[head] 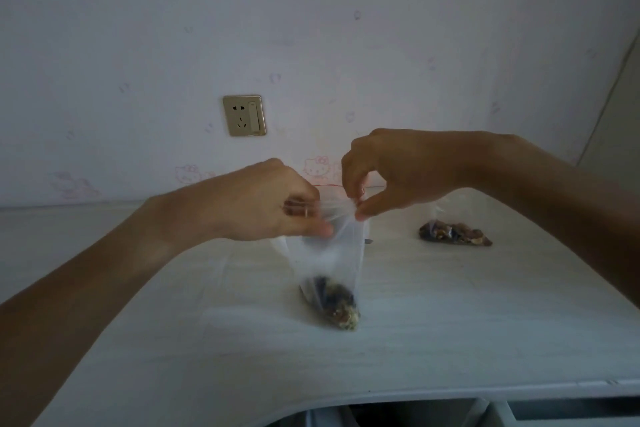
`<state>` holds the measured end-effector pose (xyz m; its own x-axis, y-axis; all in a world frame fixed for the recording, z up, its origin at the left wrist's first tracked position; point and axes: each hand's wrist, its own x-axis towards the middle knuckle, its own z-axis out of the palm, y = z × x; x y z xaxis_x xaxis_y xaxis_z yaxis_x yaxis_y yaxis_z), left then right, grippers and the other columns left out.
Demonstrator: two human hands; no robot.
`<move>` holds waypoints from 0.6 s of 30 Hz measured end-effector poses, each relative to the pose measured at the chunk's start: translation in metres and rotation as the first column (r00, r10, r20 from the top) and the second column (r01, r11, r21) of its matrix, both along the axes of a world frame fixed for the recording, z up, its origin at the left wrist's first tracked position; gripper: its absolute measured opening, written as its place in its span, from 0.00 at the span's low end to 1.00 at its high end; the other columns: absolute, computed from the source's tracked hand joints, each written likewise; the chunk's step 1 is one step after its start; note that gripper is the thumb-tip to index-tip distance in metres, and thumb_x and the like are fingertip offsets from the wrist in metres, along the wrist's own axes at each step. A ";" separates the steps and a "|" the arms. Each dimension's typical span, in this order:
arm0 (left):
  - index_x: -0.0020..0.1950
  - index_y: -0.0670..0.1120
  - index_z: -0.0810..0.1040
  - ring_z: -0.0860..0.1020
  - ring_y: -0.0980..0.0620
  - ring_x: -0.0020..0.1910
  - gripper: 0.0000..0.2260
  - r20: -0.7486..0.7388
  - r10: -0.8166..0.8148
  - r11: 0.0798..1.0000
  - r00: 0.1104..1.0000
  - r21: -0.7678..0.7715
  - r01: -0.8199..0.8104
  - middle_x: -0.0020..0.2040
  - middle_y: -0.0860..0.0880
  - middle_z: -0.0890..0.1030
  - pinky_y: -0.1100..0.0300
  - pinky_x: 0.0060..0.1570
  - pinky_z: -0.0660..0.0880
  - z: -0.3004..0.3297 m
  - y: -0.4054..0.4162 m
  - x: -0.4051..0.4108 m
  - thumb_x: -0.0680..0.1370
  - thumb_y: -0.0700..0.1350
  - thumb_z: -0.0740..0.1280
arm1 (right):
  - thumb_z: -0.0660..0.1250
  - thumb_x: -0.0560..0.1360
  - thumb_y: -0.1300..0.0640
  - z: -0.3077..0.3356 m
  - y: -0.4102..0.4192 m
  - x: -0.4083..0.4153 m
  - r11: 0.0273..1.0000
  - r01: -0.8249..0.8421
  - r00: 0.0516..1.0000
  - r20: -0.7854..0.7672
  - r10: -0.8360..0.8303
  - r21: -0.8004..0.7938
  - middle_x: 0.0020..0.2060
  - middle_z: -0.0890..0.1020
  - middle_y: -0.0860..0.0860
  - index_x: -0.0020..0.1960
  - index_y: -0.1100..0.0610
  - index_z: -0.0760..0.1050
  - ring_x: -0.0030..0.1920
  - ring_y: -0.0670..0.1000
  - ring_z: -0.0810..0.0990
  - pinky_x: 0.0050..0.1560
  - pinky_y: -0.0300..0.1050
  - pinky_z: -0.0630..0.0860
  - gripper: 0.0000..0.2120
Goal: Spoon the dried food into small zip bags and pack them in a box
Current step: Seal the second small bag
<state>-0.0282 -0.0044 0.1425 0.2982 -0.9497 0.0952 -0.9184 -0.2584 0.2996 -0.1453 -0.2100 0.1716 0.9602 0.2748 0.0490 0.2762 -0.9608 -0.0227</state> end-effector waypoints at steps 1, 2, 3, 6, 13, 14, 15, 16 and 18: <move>0.38 0.53 0.83 0.81 0.52 0.35 0.15 -0.041 -0.010 0.999 0.999 -0.050 0.008 0.35 0.52 0.83 0.50 0.42 0.79 0.002 0.000 0.002 0.76 0.62 0.72 | 0.75 0.75 0.46 0.001 0.000 0.000 0.999 -0.002 1.000 -0.004 0.002 0.038 0.48 0.81 0.42 0.49 0.48 0.83 0.51 0.39 0.75 0.56 0.40 0.72 0.07; 0.39 0.53 0.84 0.81 0.52 0.34 0.13 -0.063 -0.020 0.996 0.998 -0.087 0.014 0.34 0.52 0.83 0.52 0.41 0.79 0.003 0.000 0.004 0.77 0.61 0.72 | 0.76 0.74 0.49 0.001 0.001 0.000 0.997 -0.009 1.000 -0.017 0.010 0.081 0.46 0.82 0.42 0.48 0.49 0.83 0.50 0.39 0.77 0.56 0.40 0.74 0.06; 0.40 0.53 0.84 0.81 0.52 0.33 0.13 -0.063 -0.031 0.993 0.998 -0.112 0.024 0.33 0.53 0.83 0.54 0.40 0.79 0.004 -0.001 0.006 0.77 0.60 0.72 | 0.77 0.74 0.51 0.002 0.002 0.000 0.992 -0.014 0.999 -0.037 0.019 0.127 0.45 0.82 0.41 0.48 0.50 0.82 0.48 0.39 0.79 0.56 0.41 0.75 0.06; 0.41 0.54 0.85 0.80 0.53 0.30 0.14 -0.022 -0.067 0.988 0.998 -0.142 0.063 0.31 0.52 0.82 0.61 0.33 0.77 0.005 -0.006 0.007 0.75 0.64 0.71 | 0.79 0.72 0.51 0.001 0.007 0.000 0.972 -0.028 0.993 -0.101 0.053 0.233 0.43 0.83 0.39 0.49 0.47 0.82 0.43 0.38 0.81 0.48 0.35 0.76 0.08; 0.35 0.57 0.79 0.80 0.54 0.34 0.19 0.213 -0.057 0.988 0.975 -0.132 0.086 0.31 0.57 0.80 0.60 0.44 0.78 -0.002 -0.003 0.016 0.77 0.70 0.67 | 0.75 0.75 0.58 0.003 -0.008 -0.004 0.976 -0.015 0.992 -0.116 0.042 0.217 0.40 0.85 0.41 0.46 0.50 0.86 0.43 0.41 0.82 0.48 0.31 0.74 0.04; 0.35 0.57 0.78 0.80 0.54 0.37 0.20 0.278 -0.051 0.991 0.959 -0.104 0.083 0.32 0.58 0.81 0.55 0.53 0.77 -0.002 -0.001 0.018 0.76 0.71 0.66 | 0.74 0.75 0.60 0.003 -0.011 -0.005 0.979 -0.008 0.993 -0.117 0.032 0.202 0.42 0.86 0.42 0.47 0.50 0.86 0.45 0.41 0.83 0.48 0.30 0.73 0.05; 0.36 0.57 0.78 0.80 0.55 0.40 0.21 0.318 -0.045 0.995 0.947 -0.073 0.072 0.34 0.59 0.81 0.52 0.59 0.75 -0.002 0.001 0.020 0.76 0.72 0.65 | 0.74 0.75 0.61 0.004 -0.015 -0.005 0.983 -0.001 0.993 -0.113 0.022 0.182 0.43 0.86 0.43 0.47 0.51 0.85 0.47 0.41 0.82 0.48 0.28 0.71 0.06; 0.38 0.57 0.80 0.79 0.57 0.42 0.20 0.318 -0.034 0.998 0.948 -0.046 0.051 0.37 0.60 0.82 0.51 0.60 0.74 -0.001 0.002 0.022 0.75 0.72 0.65 | 0.74 0.75 0.62 0.005 -0.017 -0.005 0.987 0.009 0.994 -0.107 0.008 0.162 0.45 0.86 0.43 0.47 0.51 0.85 0.48 0.39 0.82 0.48 0.27 0.69 0.07; 0.42 0.57 0.82 0.79 0.61 0.45 0.19 0.234 -0.007 1.000 0.972 -0.020 0.012 0.42 0.63 0.82 0.53 0.52 0.77 0.002 0.005 0.025 0.74 0.72 0.67 | 0.75 0.74 0.62 0.006 -0.019 -0.006 0.988 0.031 0.994 -0.108 -0.015 0.150 0.47 0.85 0.41 0.50 0.51 0.84 0.48 0.36 0.81 0.47 0.25 0.70 0.07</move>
